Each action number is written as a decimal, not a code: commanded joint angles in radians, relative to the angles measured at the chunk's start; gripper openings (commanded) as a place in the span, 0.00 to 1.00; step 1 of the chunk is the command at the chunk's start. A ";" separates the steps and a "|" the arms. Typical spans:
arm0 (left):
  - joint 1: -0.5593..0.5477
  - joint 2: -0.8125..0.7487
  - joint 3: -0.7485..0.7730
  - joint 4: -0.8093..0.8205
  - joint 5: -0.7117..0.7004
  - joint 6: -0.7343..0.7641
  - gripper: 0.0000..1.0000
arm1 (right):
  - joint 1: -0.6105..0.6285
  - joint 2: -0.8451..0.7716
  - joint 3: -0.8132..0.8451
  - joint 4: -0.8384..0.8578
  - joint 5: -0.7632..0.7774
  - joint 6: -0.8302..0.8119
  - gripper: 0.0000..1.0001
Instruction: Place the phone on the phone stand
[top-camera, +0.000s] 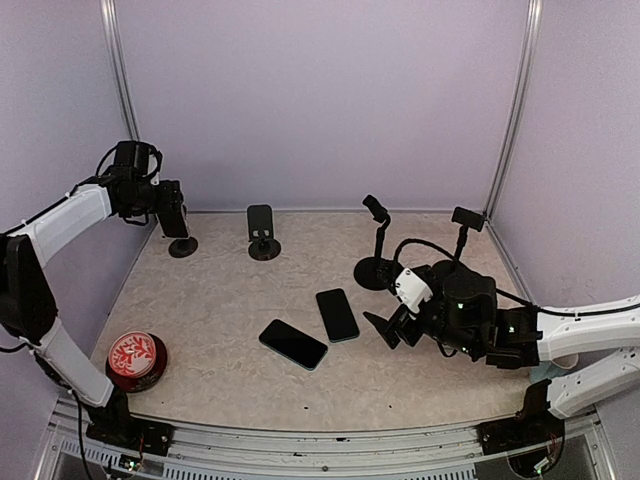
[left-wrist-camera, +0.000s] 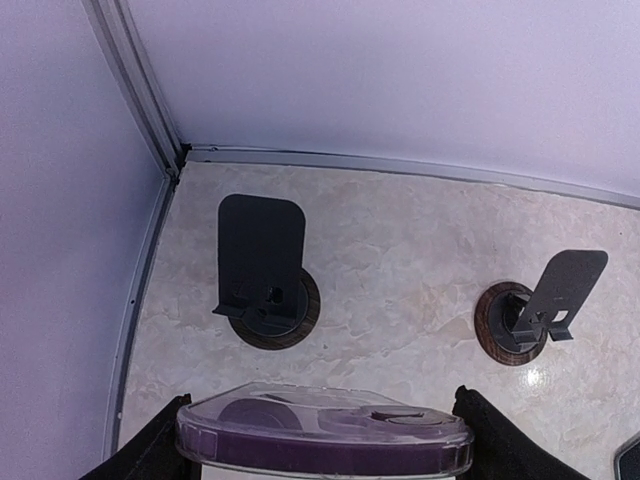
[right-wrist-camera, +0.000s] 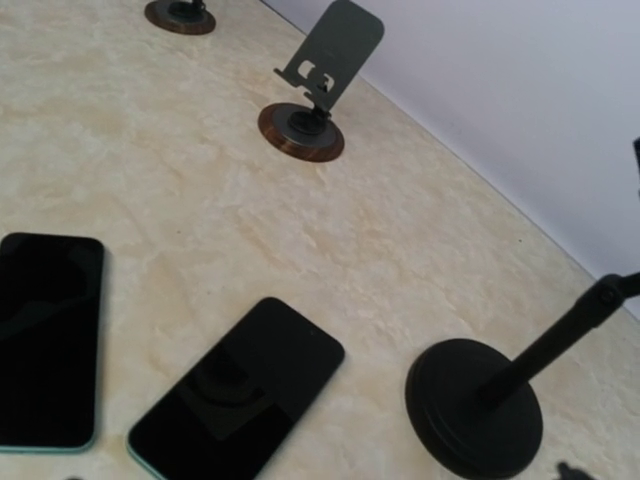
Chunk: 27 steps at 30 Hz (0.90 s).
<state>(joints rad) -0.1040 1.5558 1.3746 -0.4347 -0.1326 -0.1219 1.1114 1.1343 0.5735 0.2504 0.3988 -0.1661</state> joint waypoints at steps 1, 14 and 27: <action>0.031 0.033 0.089 0.034 -0.014 0.023 0.59 | -0.002 -0.039 -0.025 -0.003 0.021 0.016 1.00; 0.075 0.199 0.233 0.010 0.000 0.025 0.58 | -0.002 -0.135 -0.078 -0.030 0.024 0.071 1.00; 0.093 0.257 0.292 0.008 0.000 0.046 0.58 | -0.002 -0.201 -0.107 -0.070 0.013 0.135 1.00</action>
<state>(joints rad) -0.0311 1.7962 1.6146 -0.4656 -0.1352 -0.0967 1.1114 0.9508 0.4728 0.2031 0.4118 -0.0578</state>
